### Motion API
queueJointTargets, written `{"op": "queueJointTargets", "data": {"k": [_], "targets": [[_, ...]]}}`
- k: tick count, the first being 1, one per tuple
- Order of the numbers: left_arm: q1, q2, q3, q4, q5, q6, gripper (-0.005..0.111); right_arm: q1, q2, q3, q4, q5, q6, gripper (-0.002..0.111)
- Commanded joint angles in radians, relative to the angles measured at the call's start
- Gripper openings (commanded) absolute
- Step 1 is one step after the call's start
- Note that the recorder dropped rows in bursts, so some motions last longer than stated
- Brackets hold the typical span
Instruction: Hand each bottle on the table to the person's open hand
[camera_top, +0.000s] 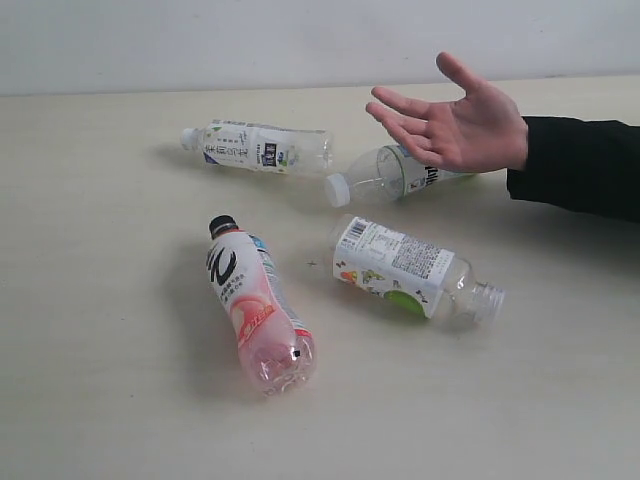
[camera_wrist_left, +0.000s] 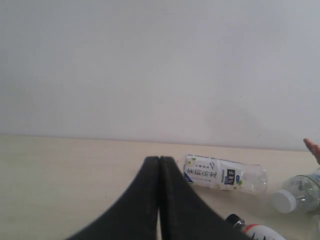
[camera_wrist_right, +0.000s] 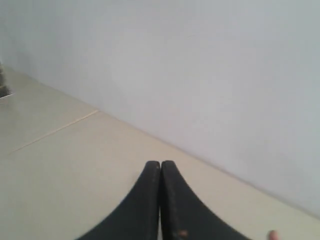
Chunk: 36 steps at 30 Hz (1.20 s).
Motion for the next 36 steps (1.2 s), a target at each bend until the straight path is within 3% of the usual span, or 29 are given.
{"op": "queueJointTargets", "data": {"k": [1, 8, 14, 20, 25, 30, 36], "targets": [[0.003, -0.006, -0.001, -0.004, -0.003, -0.002, 0.000, -0.003, -0.038, -0.008, 0.008, 0.175, -0.197, 0.000], [0.003, -0.006, -0.001, -0.004, -0.003, -0.002, 0.000, -0.003, -0.059, 0.015, 0.008, 0.466, -0.376, 0.001], [0.003, -0.006, -0.001, -0.004, -0.003, -0.002, 0.000, -0.003, -0.058, 0.138, 0.008, 0.708, -0.573, 0.002], [0.003, -0.006, -0.001, -0.004, -0.003, -0.002, 0.000, -0.003, -0.022, 0.194, 0.023, 0.980, -0.591, 0.002], [0.003, -0.006, -0.001, -0.004, -0.003, -0.002, 0.000, -0.003, -0.014, 0.194, 0.270, 1.050, -0.731, 0.002], [0.003, -0.006, -0.001, -0.004, -0.003, -0.002, 0.000, 0.097, -0.007, 0.171, 0.617, 1.257, -1.281, 0.002], [0.003, -0.006, -0.001, -0.004, -0.003, -0.002, 0.000, 0.269, 0.072, 0.022, 1.067, 1.618, -1.636, 0.002]]}}
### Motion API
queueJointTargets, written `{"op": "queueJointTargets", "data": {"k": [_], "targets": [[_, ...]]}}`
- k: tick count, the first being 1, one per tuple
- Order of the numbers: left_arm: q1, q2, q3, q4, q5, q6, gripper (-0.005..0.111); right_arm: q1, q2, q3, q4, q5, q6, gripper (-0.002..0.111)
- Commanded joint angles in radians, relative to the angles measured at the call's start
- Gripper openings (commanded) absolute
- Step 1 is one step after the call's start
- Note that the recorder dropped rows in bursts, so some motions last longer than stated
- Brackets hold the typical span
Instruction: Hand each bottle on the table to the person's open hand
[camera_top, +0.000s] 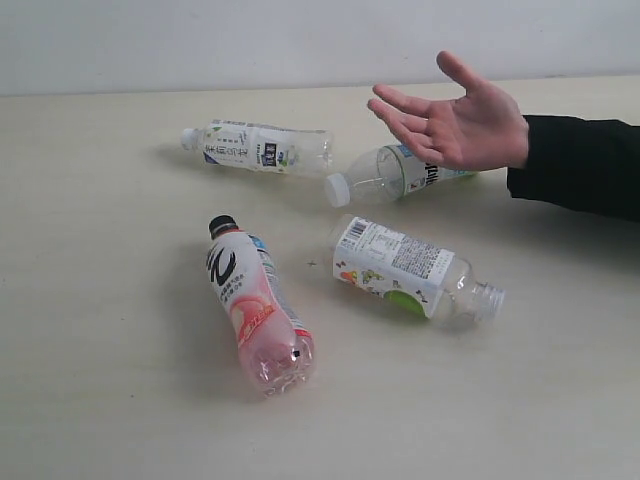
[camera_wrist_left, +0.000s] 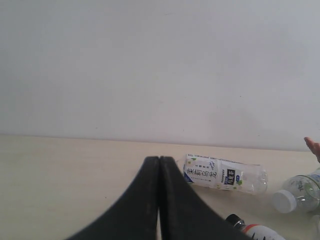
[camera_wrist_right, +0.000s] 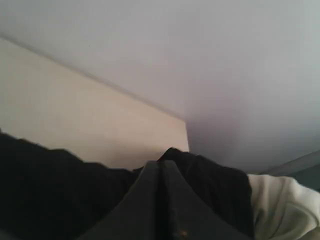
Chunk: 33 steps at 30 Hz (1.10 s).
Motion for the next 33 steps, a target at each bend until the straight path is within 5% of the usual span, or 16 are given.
{"op": "queueJointTargets", "data": {"k": [1, 7, 13, 18, 30, 33], "targets": [[0.003, -0.006, -0.001, -0.004, -0.003, -0.002, 0.000, 0.111, 0.068, -0.115, 0.376, 0.276, -0.303, 0.002], [0.003, -0.006, -0.001, -0.004, -0.003, -0.002, 0.000, 0.197, 0.194, -0.198, 0.869, 0.477, -0.631, 0.002], [0.003, -0.006, -0.001, -0.004, -0.003, -0.002, 0.000, 0.241, 0.282, -0.198, 1.211, 0.391, -0.910, 0.009], [0.003, -0.006, -0.001, -0.004, -0.003, -0.002, 0.000, 0.241, 0.350, -0.198, 1.208, 0.381, -0.884, 0.018], [0.003, -0.006, -0.001, -0.004, -0.003, -0.002, 0.000, 0.241, 0.524, -0.198, 1.201, 0.385, -0.886, 0.060], [0.003, -0.006, -0.001, -0.004, -0.003, -0.002, 0.000, 0.241, 0.554, -0.198, 1.205, 0.393, -0.886, 0.062]]}}
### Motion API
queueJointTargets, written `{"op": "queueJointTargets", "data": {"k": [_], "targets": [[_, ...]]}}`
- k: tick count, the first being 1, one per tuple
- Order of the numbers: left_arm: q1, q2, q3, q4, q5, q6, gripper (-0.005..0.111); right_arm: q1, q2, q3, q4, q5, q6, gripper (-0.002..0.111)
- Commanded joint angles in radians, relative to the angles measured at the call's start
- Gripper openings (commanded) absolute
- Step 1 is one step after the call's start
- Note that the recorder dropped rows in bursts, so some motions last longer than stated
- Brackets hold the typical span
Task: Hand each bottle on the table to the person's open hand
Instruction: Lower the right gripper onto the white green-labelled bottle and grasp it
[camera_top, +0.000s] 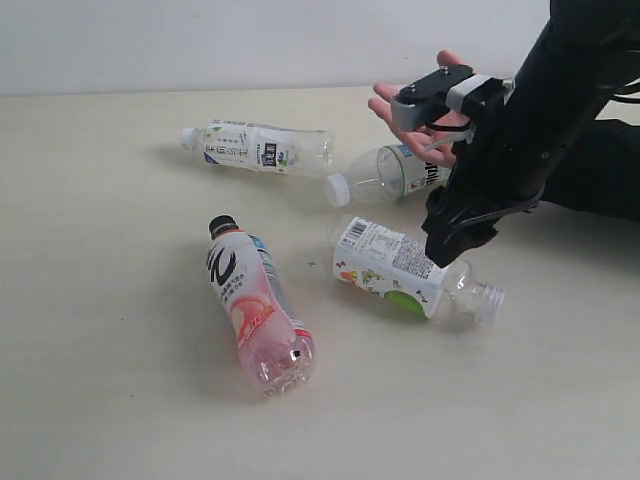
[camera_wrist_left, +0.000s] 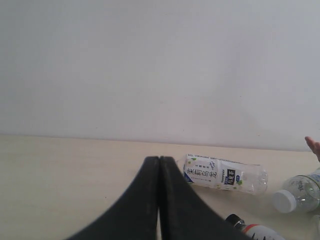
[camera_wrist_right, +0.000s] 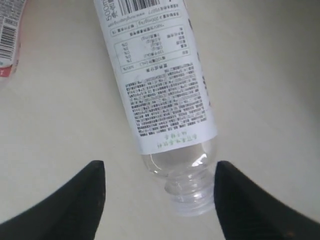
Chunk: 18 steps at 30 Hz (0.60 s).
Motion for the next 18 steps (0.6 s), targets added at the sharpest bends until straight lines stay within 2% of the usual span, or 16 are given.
{"op": "queueJointTargets", "data": {"k": [1, 4, 5, 7, 10, 12, 18], "targets": [[0.003, -0.006, -0.001, -0.004, -0.003, -0.002, 0.000, 0.000, 0.028, -0.009, 0.007, -0.001, -0.008, 0.062], [0.003, -0.006, -0.001, -0.004, -0.003, -0.002, 0.000, 0.006, 0.028, -0.011, 0.014, -0.003, -0.009, 0.066], [0.003, -0.006, -0.001, -0.004, -0.003, -0.002, 0.000, 0.030, 0.028, -0.011, 0.020, -0.003, -0.011, 0.074], [0.003, -0.006, -0.001, -0.004, -0.003, -0.002, 0.000, 0.090, 0.028, -0.011, -0.003, -0.009, -0.026, 0.080], [0.003, -0.006, -0.001, -0.004, -0.003, -0.002, 0.000, 0.172, 0.028, -0.011, -0.206, -0.104, 0.045, 0.080], [0.003, -0.006, -0.001, -0.004, -0.003, -0.002, 0.000, 0.192, 0.028, -0.011, -0.338, -0.140, 0.140, 0.080], [0.003, -0.006, -0.001, -0.004, -0.003, -0.002, 0.000, 0.192, 0.067, -0.011, -0.337, -0.158, 0.140, 0.084]]}}
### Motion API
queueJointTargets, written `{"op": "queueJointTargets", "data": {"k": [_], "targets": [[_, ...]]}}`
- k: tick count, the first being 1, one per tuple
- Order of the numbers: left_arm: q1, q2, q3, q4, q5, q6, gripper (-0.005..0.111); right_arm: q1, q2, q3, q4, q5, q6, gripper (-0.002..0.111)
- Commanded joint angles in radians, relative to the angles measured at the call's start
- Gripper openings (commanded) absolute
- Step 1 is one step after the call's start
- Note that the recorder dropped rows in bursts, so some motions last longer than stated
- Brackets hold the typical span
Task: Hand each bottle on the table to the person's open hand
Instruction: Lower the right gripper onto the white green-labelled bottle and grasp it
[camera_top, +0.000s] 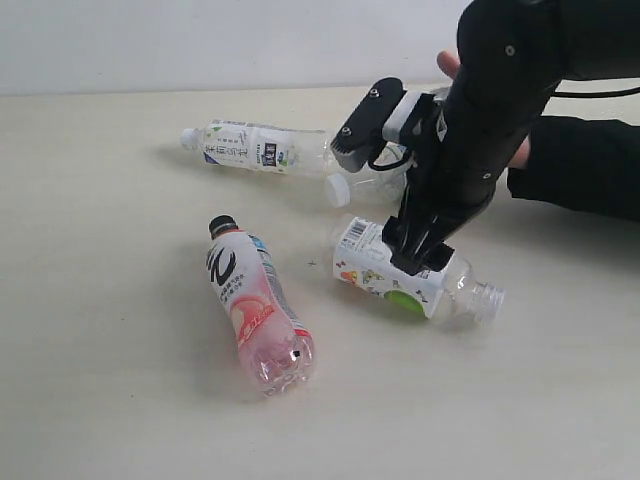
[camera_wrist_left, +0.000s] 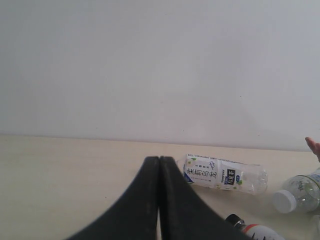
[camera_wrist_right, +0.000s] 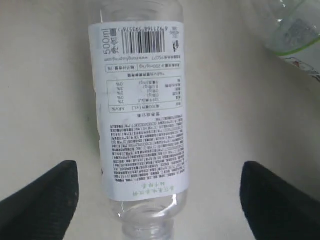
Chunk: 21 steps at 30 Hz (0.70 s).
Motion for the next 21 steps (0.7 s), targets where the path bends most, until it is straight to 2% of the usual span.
{"op": "queueJointTargets", "data": {"k": [1, 21], "targets": [[0.003, -0.006, -0.001, -0.004, -0.003, -0.002, 0.000, 0.002, 0.041, -0.007, -0.013, -0.012, 0.006, 0.084], [0.003, -0.006, -0.001, -0.004, -0.003, -0.002, 0.000, 0.002, 0.181, -0.007, -0.013, -0.069, -0.037, 0.084]]}}
